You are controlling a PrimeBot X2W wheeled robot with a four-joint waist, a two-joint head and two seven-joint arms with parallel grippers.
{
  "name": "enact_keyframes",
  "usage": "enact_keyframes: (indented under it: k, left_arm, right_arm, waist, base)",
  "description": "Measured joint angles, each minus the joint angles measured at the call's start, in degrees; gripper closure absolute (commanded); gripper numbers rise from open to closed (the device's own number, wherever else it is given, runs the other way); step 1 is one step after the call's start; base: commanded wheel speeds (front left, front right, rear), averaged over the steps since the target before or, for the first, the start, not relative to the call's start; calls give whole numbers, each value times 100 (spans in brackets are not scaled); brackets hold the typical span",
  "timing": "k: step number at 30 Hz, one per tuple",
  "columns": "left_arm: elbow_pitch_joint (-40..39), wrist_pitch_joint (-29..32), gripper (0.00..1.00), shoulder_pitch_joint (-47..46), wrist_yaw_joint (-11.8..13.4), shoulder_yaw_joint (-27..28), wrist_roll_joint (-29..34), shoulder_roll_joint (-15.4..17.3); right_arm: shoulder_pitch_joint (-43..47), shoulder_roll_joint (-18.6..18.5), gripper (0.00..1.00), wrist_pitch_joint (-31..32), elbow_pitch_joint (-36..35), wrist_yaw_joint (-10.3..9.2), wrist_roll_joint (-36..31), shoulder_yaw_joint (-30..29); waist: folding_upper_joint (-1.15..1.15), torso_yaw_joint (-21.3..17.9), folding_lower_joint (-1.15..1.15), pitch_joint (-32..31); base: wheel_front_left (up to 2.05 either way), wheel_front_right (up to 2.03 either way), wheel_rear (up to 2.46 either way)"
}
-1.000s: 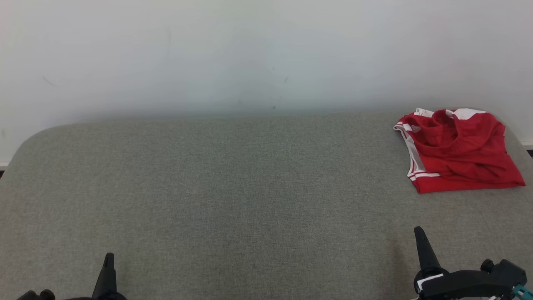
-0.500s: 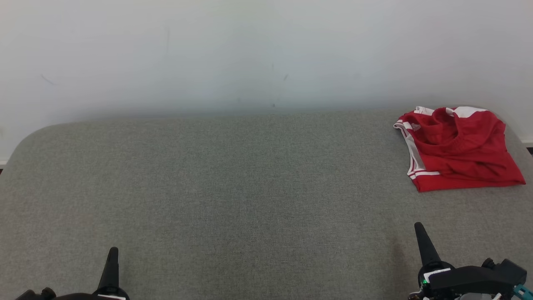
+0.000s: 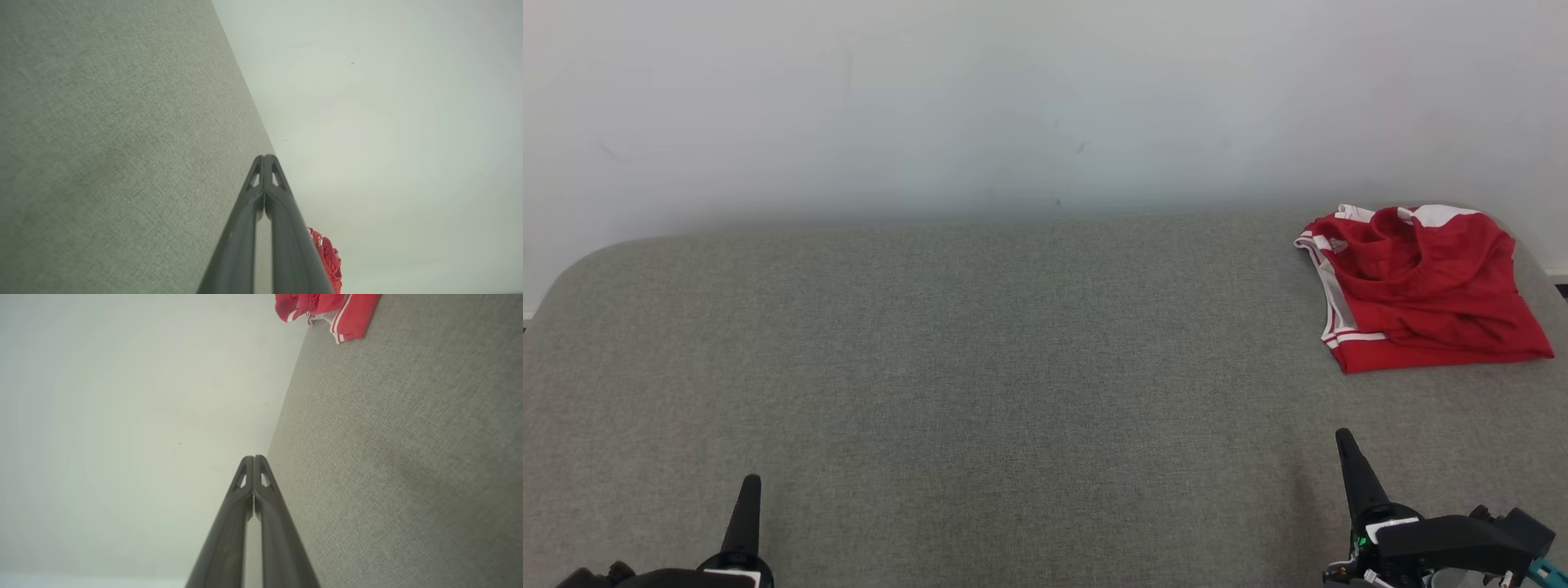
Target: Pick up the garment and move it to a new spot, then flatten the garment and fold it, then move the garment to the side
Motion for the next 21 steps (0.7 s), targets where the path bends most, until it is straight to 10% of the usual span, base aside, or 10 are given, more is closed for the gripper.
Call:
enact_keyframes:
  k: [21]
  left_arm:
    - [103, 193, 100, -168, -165, 113, -875, -133]
  right_arm:
    - [-120, 0, 100, 160, 32, 0, 899, -37]
  waist:
    - [0, -15, 0, 59]
  base:
    - [0, 0, 0]
